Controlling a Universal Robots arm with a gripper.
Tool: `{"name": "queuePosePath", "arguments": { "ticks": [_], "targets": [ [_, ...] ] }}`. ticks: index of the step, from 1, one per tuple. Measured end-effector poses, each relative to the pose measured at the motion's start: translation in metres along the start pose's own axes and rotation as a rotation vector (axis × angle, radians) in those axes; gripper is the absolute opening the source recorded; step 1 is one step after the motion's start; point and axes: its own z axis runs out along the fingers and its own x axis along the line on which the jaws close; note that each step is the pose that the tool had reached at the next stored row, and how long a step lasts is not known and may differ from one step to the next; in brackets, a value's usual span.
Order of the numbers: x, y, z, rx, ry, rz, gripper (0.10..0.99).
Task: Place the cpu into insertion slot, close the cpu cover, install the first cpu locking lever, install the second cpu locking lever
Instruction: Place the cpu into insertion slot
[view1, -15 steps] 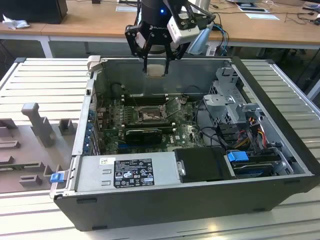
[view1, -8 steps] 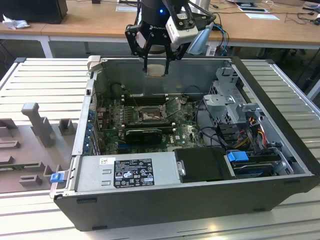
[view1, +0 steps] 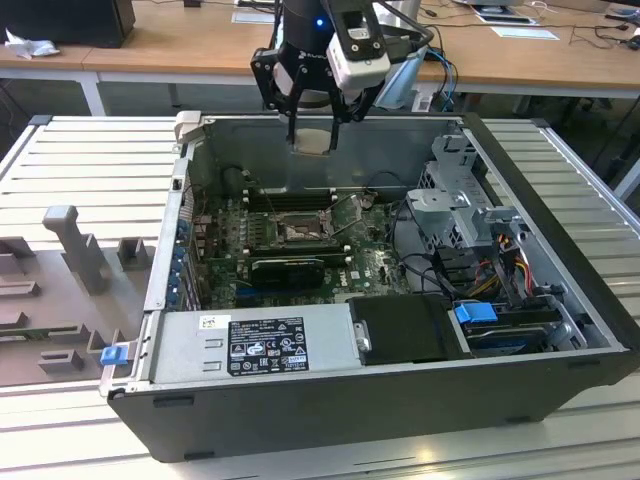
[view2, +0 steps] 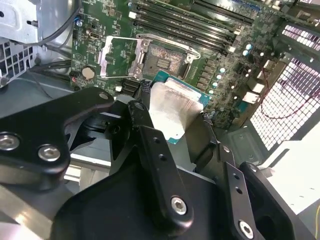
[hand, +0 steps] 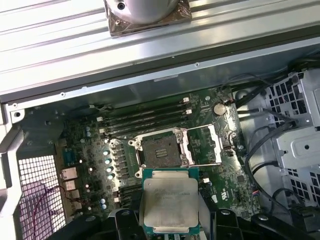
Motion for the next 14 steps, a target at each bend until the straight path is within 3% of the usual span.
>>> {"name": "queuePosePath", "arguments": {
  "ticks": [14],
  "targets": [
    [0.0000, 0.0000, 0.0002, -0.002, -0.0107, 0.120, 0.525]
  ]
}}
